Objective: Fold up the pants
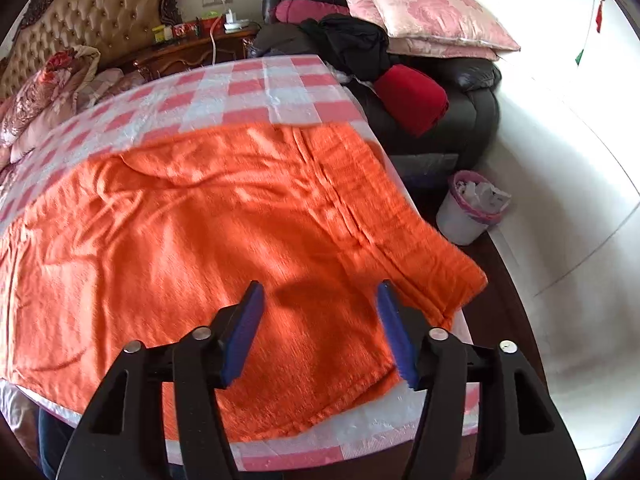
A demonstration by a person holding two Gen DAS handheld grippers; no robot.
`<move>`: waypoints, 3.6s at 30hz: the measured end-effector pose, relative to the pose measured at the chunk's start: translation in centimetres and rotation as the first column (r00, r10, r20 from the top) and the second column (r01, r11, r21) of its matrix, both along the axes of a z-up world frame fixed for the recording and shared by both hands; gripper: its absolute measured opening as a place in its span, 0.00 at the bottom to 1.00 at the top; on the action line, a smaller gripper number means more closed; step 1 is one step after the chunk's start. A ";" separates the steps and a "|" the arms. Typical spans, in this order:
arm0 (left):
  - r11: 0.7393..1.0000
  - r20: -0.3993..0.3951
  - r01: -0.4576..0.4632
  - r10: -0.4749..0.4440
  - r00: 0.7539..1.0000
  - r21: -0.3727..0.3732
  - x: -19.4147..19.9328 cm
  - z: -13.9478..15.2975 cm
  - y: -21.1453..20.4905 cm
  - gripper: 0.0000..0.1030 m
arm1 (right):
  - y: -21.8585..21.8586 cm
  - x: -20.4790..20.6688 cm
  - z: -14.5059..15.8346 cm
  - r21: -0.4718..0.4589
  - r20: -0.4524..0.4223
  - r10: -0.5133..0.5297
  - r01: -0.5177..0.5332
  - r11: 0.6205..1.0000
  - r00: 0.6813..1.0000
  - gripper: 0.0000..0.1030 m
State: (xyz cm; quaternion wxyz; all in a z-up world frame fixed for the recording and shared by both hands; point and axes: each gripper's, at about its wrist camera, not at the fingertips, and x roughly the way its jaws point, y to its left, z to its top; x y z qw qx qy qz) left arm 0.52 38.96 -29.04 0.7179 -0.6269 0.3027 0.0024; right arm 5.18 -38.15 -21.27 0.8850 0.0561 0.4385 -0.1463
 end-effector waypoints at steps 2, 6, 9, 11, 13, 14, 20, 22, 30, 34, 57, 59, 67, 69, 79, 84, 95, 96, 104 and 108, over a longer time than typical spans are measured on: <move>0.996 -0.023 0.019 -0.017 1.000 0.087 0.6 1.6 -0.2 0.15 | 0.0 1.1 1.3 -0.018 0.030 0.010 -0.009 1.000 1.000 0.57; 0.954 -0.140 0.097 -0.058 0.988 0.284 2.7 4.3 -1.3 0.13 | 1.6 5.3 2.7 -0.079 0.033 0.113 -0.110 0.991 0.993 0.59; 0.907 -0.203 0.168 -0.093 0.975 0.387 3.5 5.6 -1.9 0.13 | 3.6 9.2 1.6 -0.163 -0.021 0.196 -0.197 0.967 0.980 0.58; 0.891 -0.193 0.181 -0.109 0.975 0.415 3.2 6.9 -1.9 0.13 | 4.1 11.5 0.0 -0.222 -0.090 0.205 -0.220 0.950 0.975 0.58; 0.876 -0.187 0.196 -0.124 0.974 0.440 3.6 8.0 -1.9 0.13 | 3.7 12.6 -1.2 -0.231 -0.117 0.204 -0.226 0.946 0.972 0.57; 0.862 -0.197 0.210 -0.132 0.972 0.461 4.2 8.4 -2.2 0.13 | 3.5 12.6 -1.5 -0.231 -0.105 0.204 -0.224 0.947 0.973 0.57; 0.797 -0.262 0.272 -0.148 0.954 0.539 9.6 8.2 -3.0 0.13 | 3.0 12.4 -1.8 -0.293 -0.073 0.178 -0.191 0.937 0.981 0.58; 0.780 -0.280 0.282 -0.142 0.949 0.559 10.6 7.9 -3.6 0.13 | 2.6 12.5 -1.8 -0.295 -0.065 0.153 -0.165 0.941 0.986 0.58; 0.774 -0.252 0.261 -0.135 0.958 0.577 9.6 7.6 -4.5 0.20 | 2.7 13.2 -2.3 -0.409 -0.028 0.109 -0.111 0.906 0.994 0.59; 0.710 -0.246 0.161 0.018 0.969 0.685 7.2 9.9 -5.6 0.39 | 2.7 11.2 -1.0 -0.382 0.030 0.044 -0.030 0.924 0.999 0.75; -0.123 -0.410 0.625 -0.847 0.339 0.771 18.5 13.8 -62.7 0.31 | 1.1 -0.8 -3.3 -0.038 0.118 -0.112 0.117 0.992 0.987 0.83; -0.196 -0.470 0.658 -0.841 0.269 0.727 20.8 12.2 -67.0 0.31 | 1.0 -0.9 -3.4 -0.023 0.121 -0.118 0.121 0.992 0.986 0.83; -0.409 -0.598 0.614 -0.791 0.131 0.676 22.9 7.8 -77.4 0.33 | 0.7 -1.2 -3.4 0.001 0.124 -0.113 0.114 0.993 0.986 0.83; -0.433 -0.611 0.591 -0.781 0.131 0.680 22.9 7.6 -78.0 0.33 | 0.7 -1.3 -3.4 0.008 0.124 -0.116 0.116 0.993 0.985 0.83; -0.018 -0.302 0.511 -0.824 0.479 0.860 20.9 13.3 -67.1 0.55 | 0.6 -1.1 -3.2 0.019 0.108 -0.119 0.117 0.993 0.987 0.84; 0.042 -0.369 0.521 -0.659 0.656 0.852 18.3 10.6 -56.4 0.57 | 0.6 -1.1 -3.2 0.020 0.098 -0.125 0.124 0.992 0.987 0.84; 0.063 -0.397 0.532 -0.592 0.701 0.845 13.5 7.1 -48.0 0.36 | 1.2 -0.4 -3.0 -0.045 0.045 -0.125 0.127 0.991 0.991 0.84; 0.063 -0.391 0.527 -0.597 0.700 0.847 13.4 7.0 -47.8 0.36 | 1.3 -0.3 -2.9 -0.058 0.037 -0.122 0.124 0.991 0.992 0.84; 0.051 -0.353 0.511 -0.664 0.659 0.858 12.4 7.0 -48.2 0.52 | 4.4 -0.8 -0.2 -0.143 0.040 -0.036 0.042 0.989 0.999 0.84; 0.084 -0.333 0.493 -0.640 0.693 0.866 11.9 7.8 -47.3 0.51 | 10.0 -0.4 -0.3 -0.181 0.036 0.156 -0.147 0.972 0.987 0.84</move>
